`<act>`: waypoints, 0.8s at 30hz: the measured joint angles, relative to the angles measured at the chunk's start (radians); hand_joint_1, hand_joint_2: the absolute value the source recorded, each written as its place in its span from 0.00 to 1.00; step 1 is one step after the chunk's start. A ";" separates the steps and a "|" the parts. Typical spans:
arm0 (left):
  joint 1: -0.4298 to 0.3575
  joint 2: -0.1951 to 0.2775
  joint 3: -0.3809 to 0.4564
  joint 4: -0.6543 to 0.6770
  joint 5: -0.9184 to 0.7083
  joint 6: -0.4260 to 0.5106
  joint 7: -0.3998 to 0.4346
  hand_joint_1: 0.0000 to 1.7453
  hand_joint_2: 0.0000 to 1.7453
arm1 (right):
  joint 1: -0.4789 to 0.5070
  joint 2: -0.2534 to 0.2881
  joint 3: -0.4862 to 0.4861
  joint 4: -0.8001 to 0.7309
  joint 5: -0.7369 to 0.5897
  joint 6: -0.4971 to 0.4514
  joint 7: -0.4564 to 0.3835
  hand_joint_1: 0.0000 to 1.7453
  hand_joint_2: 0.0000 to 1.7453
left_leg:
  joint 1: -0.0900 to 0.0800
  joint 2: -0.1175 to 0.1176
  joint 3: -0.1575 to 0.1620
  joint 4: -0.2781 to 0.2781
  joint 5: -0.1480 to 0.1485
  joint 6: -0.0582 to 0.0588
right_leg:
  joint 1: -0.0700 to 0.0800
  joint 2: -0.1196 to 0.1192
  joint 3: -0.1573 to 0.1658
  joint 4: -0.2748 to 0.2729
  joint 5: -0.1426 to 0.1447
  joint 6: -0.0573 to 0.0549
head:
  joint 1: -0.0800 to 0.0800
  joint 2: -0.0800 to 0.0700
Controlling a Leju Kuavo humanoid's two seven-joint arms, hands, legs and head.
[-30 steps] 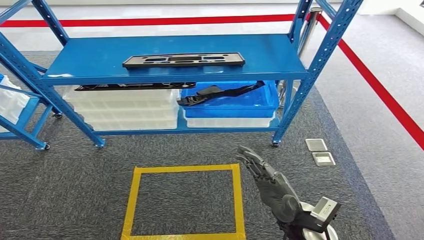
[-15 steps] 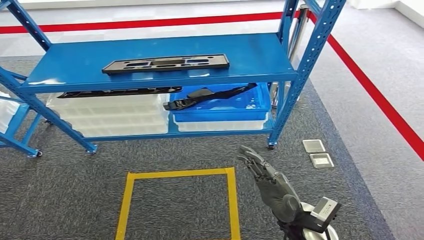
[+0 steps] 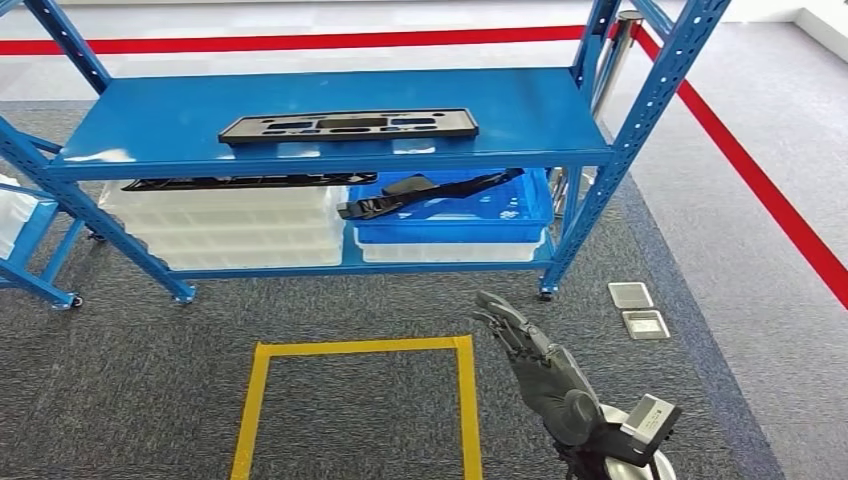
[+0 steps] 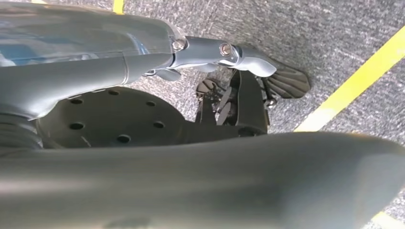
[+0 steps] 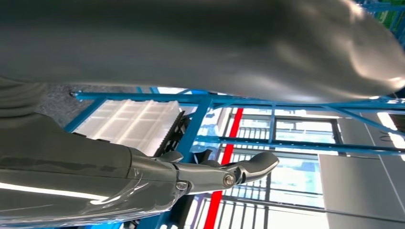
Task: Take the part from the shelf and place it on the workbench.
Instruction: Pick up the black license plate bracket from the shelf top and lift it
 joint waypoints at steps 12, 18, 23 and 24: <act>0.000 0.000 0.006 0.000 -0.012 -0.010 -0.011 0.00 0.00 | 0.000 0.000 0.000 0.001 0.019 -0.010 0.005 0.00 0.00 | 0.001 0.000 0.005 0.001 -0.001 0.002 | 0.000 0.000 0.003 -0.001 0.001 0.001 | 0.000 0.000; -0.001 0.000 0.015 0.000 -0.014 -0.012 -0.014 0.00 0.00 | -0.001 0.000 0.005 0.004 0.026 -0.018 0.005 0.00 0.00 | -0.004 -0.001 0.005 0.001 -0.004 0.013 | -0.005 0.000 0.004 -0.005 0.001 0.009 | 0.000 0.000; -0.002 -0.001 0.020 0.000 -0.014 -0.014 -0.016 0.00 0.00 | -0.003 0.000 0.008 0.006 0.027 -0.018 0.005 0.00 0.00 | 0.010 0.005 0.041 -0.050 0.011 0.034 | -0.003 0.001 -0.041 0.104 -0.058 0.021 | 0.000 0.000; -0.002 -0.001 0.021 0.000 -0.014 -0.015 -0.017 0.00 0.00 | -0.003 -0.001 0.008 0.008 0.027 -0.018 0.005 0.00 0.00 | 0.011 0.005 0.045 -0.052 0.010 0.034 | -0.006 0.001 -0.079 0.169 -0.083 0.024 | 0.000 0.000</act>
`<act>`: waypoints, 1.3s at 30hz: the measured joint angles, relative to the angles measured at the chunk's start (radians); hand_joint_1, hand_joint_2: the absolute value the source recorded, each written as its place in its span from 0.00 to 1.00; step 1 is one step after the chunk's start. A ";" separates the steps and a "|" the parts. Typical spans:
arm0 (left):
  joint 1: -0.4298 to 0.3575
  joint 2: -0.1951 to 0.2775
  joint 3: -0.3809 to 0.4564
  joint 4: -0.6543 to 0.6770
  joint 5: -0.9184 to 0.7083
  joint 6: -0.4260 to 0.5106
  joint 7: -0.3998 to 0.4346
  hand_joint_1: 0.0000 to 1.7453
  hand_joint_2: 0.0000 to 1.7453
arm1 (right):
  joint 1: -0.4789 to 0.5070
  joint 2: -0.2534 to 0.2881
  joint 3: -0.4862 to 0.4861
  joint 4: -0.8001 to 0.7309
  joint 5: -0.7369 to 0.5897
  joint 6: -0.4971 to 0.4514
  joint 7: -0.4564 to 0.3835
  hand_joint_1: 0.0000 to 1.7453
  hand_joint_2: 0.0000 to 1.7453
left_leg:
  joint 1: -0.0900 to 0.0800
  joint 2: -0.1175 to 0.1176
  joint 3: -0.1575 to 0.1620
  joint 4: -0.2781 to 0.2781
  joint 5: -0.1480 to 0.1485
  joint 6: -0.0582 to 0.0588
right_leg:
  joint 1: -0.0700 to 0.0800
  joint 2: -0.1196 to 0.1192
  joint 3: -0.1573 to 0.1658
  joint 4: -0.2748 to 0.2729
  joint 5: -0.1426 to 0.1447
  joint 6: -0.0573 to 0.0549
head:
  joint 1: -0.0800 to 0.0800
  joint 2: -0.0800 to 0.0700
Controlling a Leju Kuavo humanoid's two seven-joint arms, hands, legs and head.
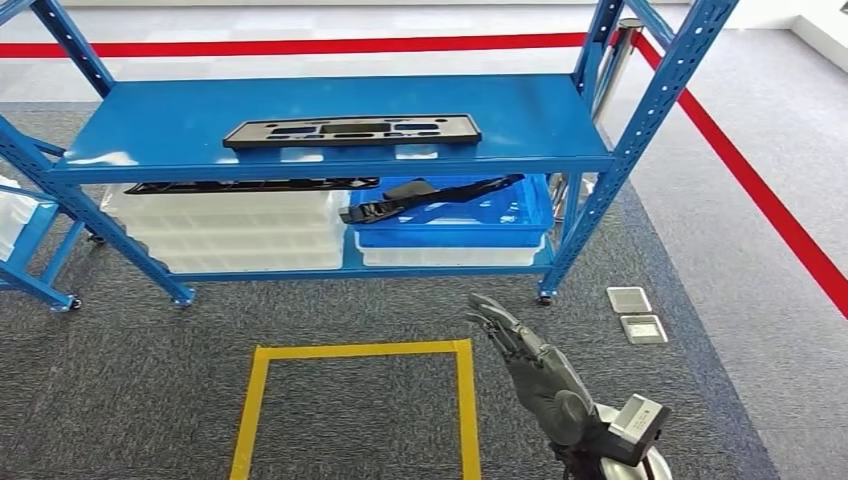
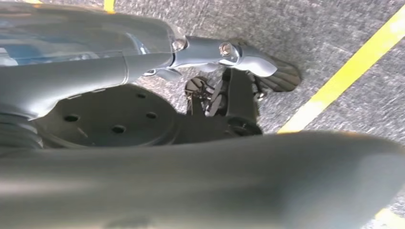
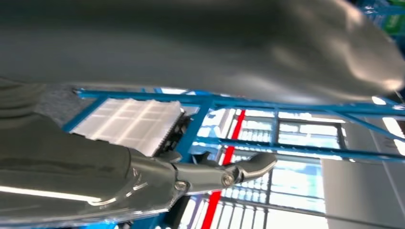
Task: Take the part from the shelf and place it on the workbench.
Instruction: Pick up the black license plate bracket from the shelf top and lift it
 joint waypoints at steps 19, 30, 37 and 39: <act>0.002 0.002 0.002 0.000 -0.008 -0.013 -0.009 0.00 0.00 | -0.005 -0.005 0.006 0.011 -0.001 0.000 0.003 0.00 0.00 | 0.007 -0.006 -0.153 0.282 -0.075 -0.042 | -0.004 0.001 0.074 -0.150 0.079 -0.036 | -0.001 0.000; 0.001 0.005 0.003 0.000 -0.020 -0.012 -0.010 0.00 0.00 | -0.016 -0.006 0.011 0.010 0.014 -0.002 -0.017 0.00 0.00 | -0.012 -0.008 -0.010 -0.004 0.015 0.026 | -0.004 0.002 0.046 -0.030 0.026 0.016 | -0.003 0.000; 0.002 0.005 0.003 0.000 -0.029 -0.015 -0.010 0.00 0.00 | -0.012 -0.016 0.016 0.014 0.043 -0.017 -0.024 0.00 0.00 | -0.003 -0.010 0.062 -0.003 -0.045 -0.007 | -0.005 0.006 -0.016 -0.121 0.157 0.026 | -0.003 0.000; -0.001 0.005 0.003 0.001 -0.033 -0.017 -0.010 0.00 0.00 | -0.009 -0.019 0.019 0.018 0.049 -0.020 -0.026 0.00 0.00 | -0.004 -0.013 0.062 0.001 -0.054 -0.017 | 0.000 0.009 -0.010 -0.146 0.153 0.002 | -0.004 0.000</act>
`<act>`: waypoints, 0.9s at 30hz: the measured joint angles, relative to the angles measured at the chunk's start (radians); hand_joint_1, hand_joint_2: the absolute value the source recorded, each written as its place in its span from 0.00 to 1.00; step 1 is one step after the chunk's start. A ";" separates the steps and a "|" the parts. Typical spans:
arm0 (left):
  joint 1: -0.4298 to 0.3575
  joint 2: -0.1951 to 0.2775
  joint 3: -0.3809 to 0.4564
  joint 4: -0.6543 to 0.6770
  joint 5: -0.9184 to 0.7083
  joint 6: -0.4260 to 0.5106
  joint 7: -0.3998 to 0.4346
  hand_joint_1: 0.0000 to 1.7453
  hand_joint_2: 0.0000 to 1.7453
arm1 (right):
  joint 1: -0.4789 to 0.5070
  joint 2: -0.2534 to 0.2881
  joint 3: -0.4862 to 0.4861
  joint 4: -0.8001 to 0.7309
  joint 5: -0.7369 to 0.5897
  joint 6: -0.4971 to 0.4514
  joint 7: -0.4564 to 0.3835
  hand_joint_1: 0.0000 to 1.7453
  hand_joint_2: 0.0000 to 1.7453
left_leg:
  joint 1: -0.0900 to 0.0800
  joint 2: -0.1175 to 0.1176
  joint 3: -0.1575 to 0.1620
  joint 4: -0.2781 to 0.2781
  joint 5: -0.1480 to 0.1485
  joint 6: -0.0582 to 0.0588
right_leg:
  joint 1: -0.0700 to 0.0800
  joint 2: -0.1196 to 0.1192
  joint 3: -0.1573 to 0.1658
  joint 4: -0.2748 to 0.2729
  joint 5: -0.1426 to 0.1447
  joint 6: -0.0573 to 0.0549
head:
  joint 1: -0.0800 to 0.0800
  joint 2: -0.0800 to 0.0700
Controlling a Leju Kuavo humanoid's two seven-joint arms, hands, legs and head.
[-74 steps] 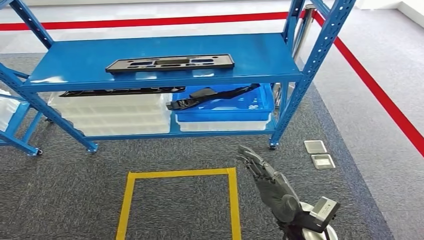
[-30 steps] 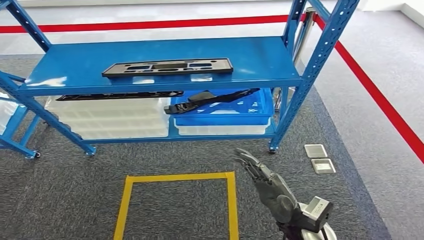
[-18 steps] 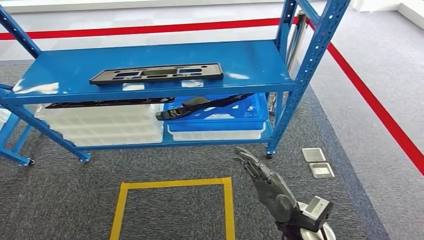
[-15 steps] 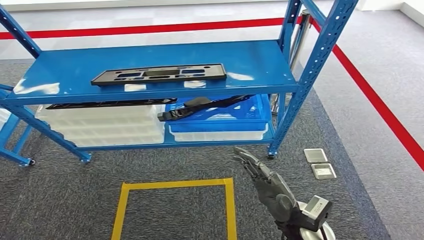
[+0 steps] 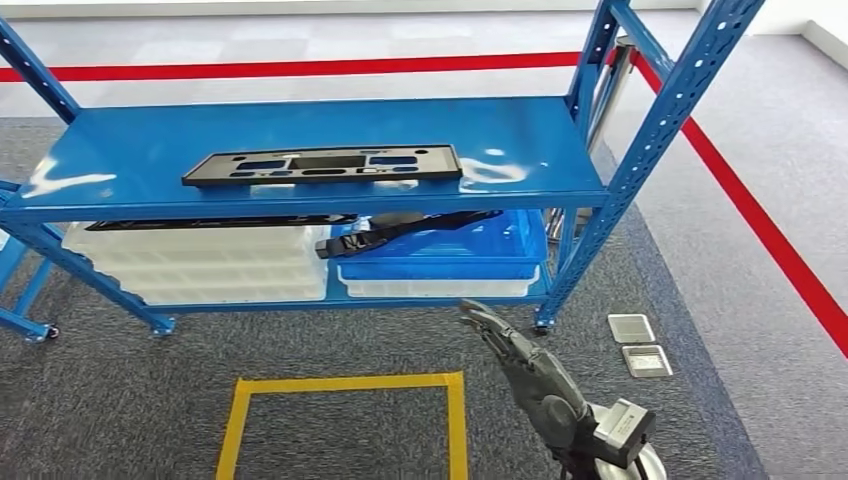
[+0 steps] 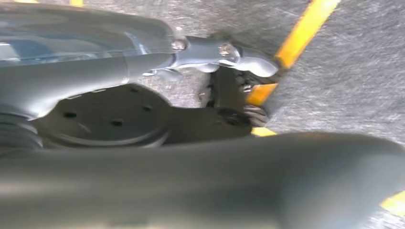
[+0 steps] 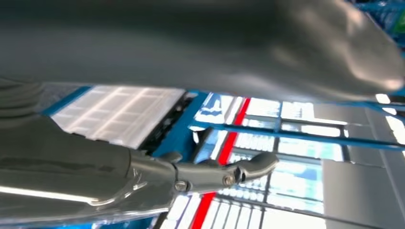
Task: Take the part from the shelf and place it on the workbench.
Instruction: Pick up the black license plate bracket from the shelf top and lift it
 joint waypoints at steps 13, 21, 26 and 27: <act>0.002 0.003 0.005 0.001 -0.012 -0.004 -0.004 0.00 0.00 | 0.000 -0.002 0.012 0.000 -0.001 -0.002 -0.008 0.00 0.00 | -0.005 0.002 -0.165 0.127 0.063 -0.002 | -0.006 -0.010 0.112 -0.018 -0.082 -0.037 | -0.006 0.000; 0.002 0.006 0.018 0.001 -0.016 -0.006 -0.011 0.00 0.00 | -0.005 -0.002 0.013 -0.002 -0.004 -0.002 -0.009 0.00 0.00 | -0.005 0.002 -0.094 0.017 0.076 0.028 | -0.004 -0.010 0.113 0.056 -0.119 0.004 | -0.006 0.000; 0.002 0.003 0.022 0.001 -0.017 -0.008 -0.012 0.00 0.00 | -0.001 -0.002 0.013 0.000 -0.004 -0.002 -0.009 0.00 0.00 | -0.003 0.001 -0.059 0.015 0.045 0.026 | -0.004 -0.010 -0.033 0.217 -0.152 0.013 | -0.006 0.000; 0.003 0.003 0.022 0.001 -0.017 -0.008 -0.012 0.00 0.00 | 0.000 -0.002 0.013 0.000 -0.004 -0.002 -0.009 0.00 0.00 | -0.003 0.001 -0.046 0.015 0.036 0.023 | -0.004 -0.011 -0.029 0.174 -0.108 0.015 | -0.006 0.000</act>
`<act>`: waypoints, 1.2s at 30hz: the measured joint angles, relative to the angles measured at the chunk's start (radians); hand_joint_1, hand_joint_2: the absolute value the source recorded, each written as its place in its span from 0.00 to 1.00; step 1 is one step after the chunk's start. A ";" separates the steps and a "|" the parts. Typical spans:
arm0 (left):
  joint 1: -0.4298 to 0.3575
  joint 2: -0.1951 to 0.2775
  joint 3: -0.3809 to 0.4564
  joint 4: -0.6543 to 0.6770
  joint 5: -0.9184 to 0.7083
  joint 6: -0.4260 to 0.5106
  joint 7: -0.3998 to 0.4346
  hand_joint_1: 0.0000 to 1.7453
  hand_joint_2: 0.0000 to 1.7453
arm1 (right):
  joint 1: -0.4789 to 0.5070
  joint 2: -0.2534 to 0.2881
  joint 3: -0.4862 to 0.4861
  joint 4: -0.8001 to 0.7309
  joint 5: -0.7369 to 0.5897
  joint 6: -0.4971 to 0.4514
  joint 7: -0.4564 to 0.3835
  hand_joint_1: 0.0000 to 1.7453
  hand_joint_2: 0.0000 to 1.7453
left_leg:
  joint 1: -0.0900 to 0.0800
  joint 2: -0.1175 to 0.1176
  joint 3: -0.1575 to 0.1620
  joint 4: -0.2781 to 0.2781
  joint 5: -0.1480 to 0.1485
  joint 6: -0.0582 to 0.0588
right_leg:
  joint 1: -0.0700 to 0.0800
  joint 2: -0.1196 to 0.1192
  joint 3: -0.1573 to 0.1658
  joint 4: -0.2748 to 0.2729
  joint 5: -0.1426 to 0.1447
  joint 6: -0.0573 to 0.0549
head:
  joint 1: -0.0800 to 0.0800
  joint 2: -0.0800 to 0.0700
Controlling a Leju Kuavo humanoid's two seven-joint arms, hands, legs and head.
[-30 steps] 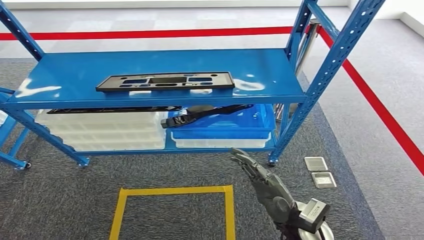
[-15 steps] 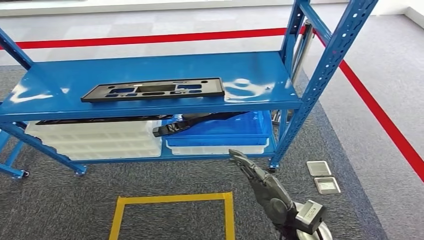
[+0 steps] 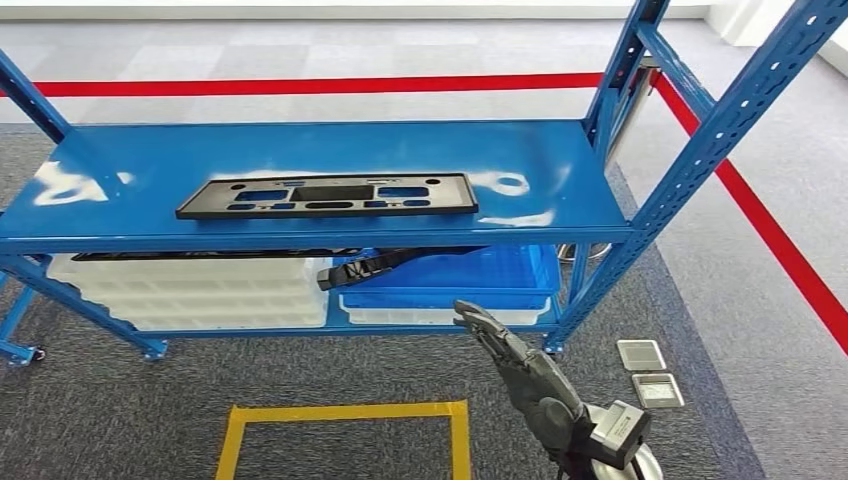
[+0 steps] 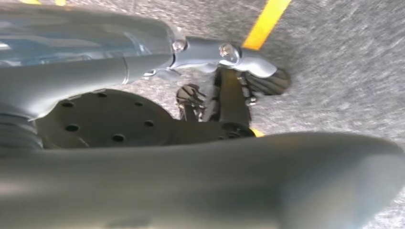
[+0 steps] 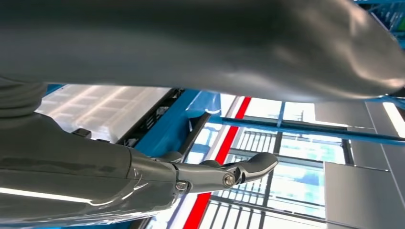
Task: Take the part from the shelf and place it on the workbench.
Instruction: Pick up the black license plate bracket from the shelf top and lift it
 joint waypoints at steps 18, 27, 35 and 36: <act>-0.006 0.001 0.000 0.003 -0.045 -0.022 -0.010 0.00 0.00 | -0.001 -0.001 0.004 0.005 0.013 -0.010 -0.008 0.00 0.00 | 0.007 0.002 -0.090 0.074 0.027 -0.049 | -0.003 -0.002 0.127 -0.192 0.048 -0.052 | -0.010 0.000; -0.009 0.003 -0.011 0.004 -0.096 -0.024 0.007 0.00 0.00 | 0.042 -0.002 0.007 -0.027 0.027 -0.037 -0.009 0.00 0.00 | 0.005 0.003 -0.053 0.019 0.029 -0.007 | 0.000 0.000 0.034 0.006 -0.066 -0.016 | -0.008 0.000; -0.007 0.005 -0.031 0.006 -0.135 -0.007 0.044 0.00 0.00 | 0.104 -0.010 -0.003 -0.068 0.024 -0.063 -0.010 0.00 0.00 | 0.001 0.000 -0.002 0.018 -0.018 -0.025 | 0.012 0.002 0.053 -0.170 0.096 -0.035 | -0.009 0.000; -0.008 0.006 -0.032 0.006 -0.139 -0.004 0.046 0.00 0.00 | 0.107 -0.010 -0.003 -0.072 0.023 -0.064 -0.011 0.00 0.00 | 0.001 0.000 -0.001 0.016 -0.019 -0.029 | 0.013 0.003 0.054 -0.176 0.095 -0.038 | -0.009 0.000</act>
